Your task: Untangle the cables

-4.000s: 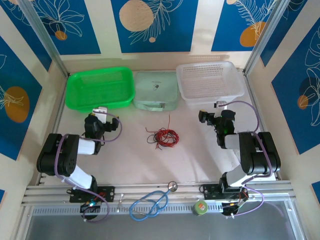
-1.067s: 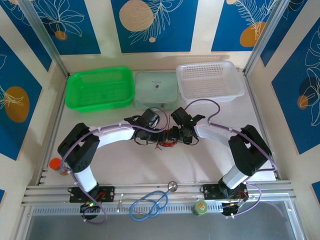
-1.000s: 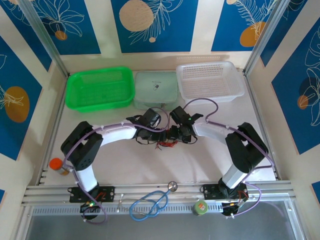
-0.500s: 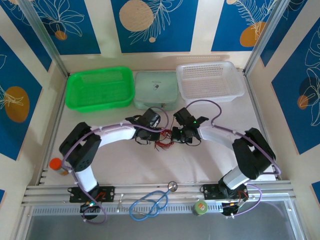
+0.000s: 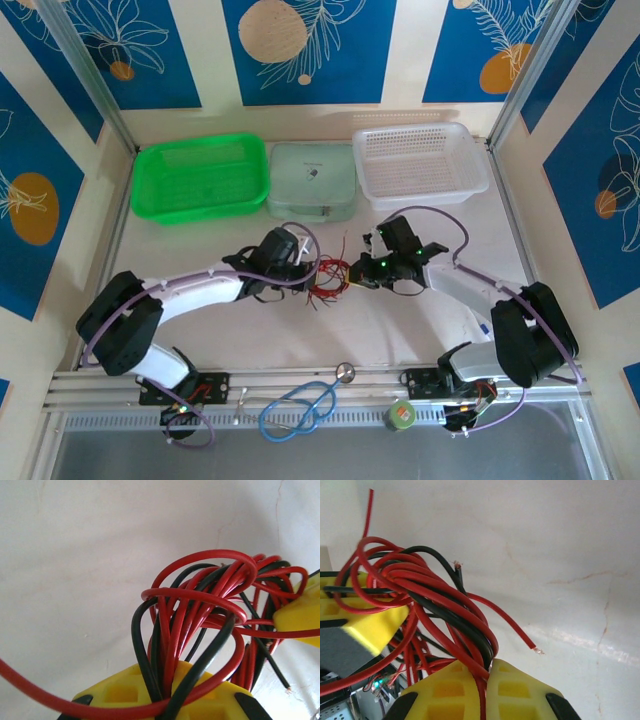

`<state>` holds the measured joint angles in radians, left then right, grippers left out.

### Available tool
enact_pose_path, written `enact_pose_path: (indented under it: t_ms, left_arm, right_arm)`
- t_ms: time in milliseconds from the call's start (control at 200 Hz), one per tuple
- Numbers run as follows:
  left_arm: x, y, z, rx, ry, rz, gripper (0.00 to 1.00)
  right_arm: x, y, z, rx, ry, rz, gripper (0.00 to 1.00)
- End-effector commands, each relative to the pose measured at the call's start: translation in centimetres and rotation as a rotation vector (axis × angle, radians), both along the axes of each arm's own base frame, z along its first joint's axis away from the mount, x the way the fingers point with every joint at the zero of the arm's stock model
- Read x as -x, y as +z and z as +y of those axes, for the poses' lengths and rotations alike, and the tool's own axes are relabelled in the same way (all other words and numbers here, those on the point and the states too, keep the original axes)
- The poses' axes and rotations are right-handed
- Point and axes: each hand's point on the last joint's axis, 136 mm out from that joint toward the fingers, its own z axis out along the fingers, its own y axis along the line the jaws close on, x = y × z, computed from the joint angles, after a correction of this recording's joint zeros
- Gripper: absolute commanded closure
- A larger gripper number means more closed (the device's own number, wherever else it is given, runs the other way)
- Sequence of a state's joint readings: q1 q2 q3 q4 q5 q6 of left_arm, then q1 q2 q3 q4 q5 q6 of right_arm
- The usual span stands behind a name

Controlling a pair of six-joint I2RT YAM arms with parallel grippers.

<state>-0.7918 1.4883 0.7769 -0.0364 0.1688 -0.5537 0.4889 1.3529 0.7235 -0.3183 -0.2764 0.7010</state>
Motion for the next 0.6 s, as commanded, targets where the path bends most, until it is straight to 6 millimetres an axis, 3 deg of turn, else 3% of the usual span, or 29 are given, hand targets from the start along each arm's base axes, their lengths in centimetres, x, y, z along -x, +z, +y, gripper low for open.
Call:
enact_pose_path:
  t_ms: [0, 155, 290, 400, 495, 595]
  left_arm:
    - [0.4, -0.3, -0.4, 0.019, -0.004, 0.008, 0.99]
    - [0.2, -2.1, 1.6, -0.075, 0.066, 0.017, 0.82]
    - [0.0, -0.7, 2.7, -0.079, 0.098, -0.038, 0.58]
    - [-0.3, 1.2, 3.5, -0.099, 0.105, -0.088, 0.44]
    - [-0.3, 3.1, 4.0, -0.115, 0.101, -0.123, 0.39]
    - [-0.1, 4.7, 4.5, -0.126, 0.094, -0.138, 0.36]
  right_arm:
    - [0.0, -1.6, -0.7, 0.047, -0.061, 0.055, 1.0]
    - [0.8, -4.6, -1.0, 0.166, -0.139, 0.122, 1.0]
    - [1.7, -5.7, -0.9, 0.256, -0.219, 0.144, 1.0]
    - [2.4, -5.5, -1.1, 0.299, -0.273, 0.132, 1.0]
    - [2.8, -4.5, -1.0, 0.308, -0.263, 0.11, 1.0]
    - [3.3, -2.8, -1.3, 0.36, -0.21, 0.063, 0.8]
